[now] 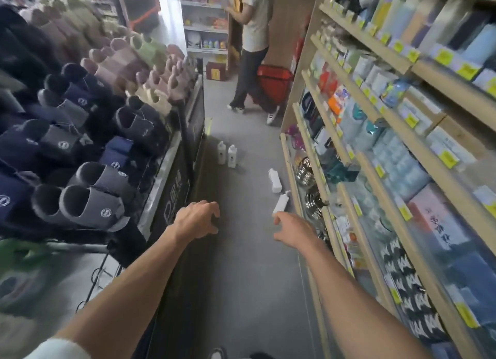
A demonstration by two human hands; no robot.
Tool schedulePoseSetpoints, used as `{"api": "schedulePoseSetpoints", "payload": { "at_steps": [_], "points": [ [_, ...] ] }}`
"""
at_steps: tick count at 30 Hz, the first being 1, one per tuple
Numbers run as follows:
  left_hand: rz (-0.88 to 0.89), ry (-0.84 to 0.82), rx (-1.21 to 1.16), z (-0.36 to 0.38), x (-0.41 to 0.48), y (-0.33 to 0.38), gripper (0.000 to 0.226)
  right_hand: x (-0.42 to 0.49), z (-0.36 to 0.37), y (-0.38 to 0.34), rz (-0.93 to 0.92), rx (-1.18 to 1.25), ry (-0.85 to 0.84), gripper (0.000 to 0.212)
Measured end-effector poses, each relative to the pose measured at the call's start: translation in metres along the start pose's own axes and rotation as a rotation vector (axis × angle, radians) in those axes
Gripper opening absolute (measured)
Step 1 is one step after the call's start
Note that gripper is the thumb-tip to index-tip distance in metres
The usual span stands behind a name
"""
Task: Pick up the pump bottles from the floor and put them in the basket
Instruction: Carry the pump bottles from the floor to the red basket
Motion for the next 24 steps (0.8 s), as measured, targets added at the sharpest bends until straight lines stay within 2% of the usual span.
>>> {"api": "schedulePoseSetpoints", "payload": {
  "at_steps": [8,24],
  "points": [
    [-0.007,-0.034,0.032,-0.052,0.112,-0.029,0.05,0.111,-0.062,-0.005,0.019,0.048,-0.019,0.038],
    [-0.164,-0.04,0.048,-0.19,0.346,-0.061,0.05,0.364,-0.249,0.017,-0.019,-0.009,-0.089,0.041]
  ]
}}
Point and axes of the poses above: each hand's wrist, its own x-axis towards the middle knuckle, its own z-axis out of the palm, y = z × x, the point moved 8 cm from there along x, towards the middle knuckle, and after that the axes turned 15 degrees about -y, right-handed, at the moved point
